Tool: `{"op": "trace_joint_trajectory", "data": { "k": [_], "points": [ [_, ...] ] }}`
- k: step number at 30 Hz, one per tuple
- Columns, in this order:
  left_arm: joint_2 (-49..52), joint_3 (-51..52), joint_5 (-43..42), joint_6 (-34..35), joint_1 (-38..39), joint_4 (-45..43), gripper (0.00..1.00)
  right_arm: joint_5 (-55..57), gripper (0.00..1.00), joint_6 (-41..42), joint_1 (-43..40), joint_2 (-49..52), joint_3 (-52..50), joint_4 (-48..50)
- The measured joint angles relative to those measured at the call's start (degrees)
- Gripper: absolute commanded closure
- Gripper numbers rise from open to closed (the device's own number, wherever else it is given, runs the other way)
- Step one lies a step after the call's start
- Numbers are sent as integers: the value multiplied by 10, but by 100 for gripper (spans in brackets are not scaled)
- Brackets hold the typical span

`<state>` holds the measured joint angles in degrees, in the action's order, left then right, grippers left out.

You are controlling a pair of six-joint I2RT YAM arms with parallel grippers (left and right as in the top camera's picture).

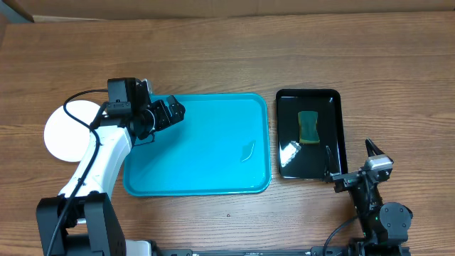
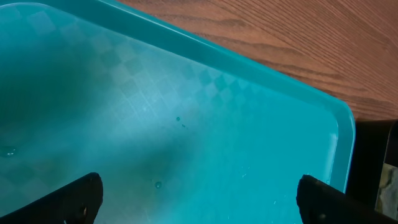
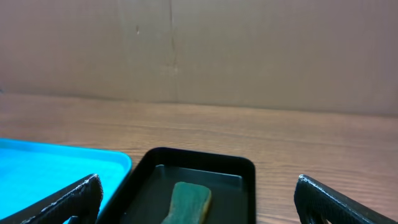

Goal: Clean dirty plates on tray and stack at the side

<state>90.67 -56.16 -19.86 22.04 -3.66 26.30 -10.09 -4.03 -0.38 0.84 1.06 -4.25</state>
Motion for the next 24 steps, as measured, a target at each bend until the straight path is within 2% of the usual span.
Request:
{"op": "trace_joint_trajectory", "data": {
  "k": [9, 24],
  "points": [
    [0, 0, 0, 0, 0, 0, 0, 0, 0, -37, 0, 0, 0, 0],
    [0, 0, 0, 0, 0, 0, 0, 0, 0, -42, 0, 0, 0, 0]
  ]
}}
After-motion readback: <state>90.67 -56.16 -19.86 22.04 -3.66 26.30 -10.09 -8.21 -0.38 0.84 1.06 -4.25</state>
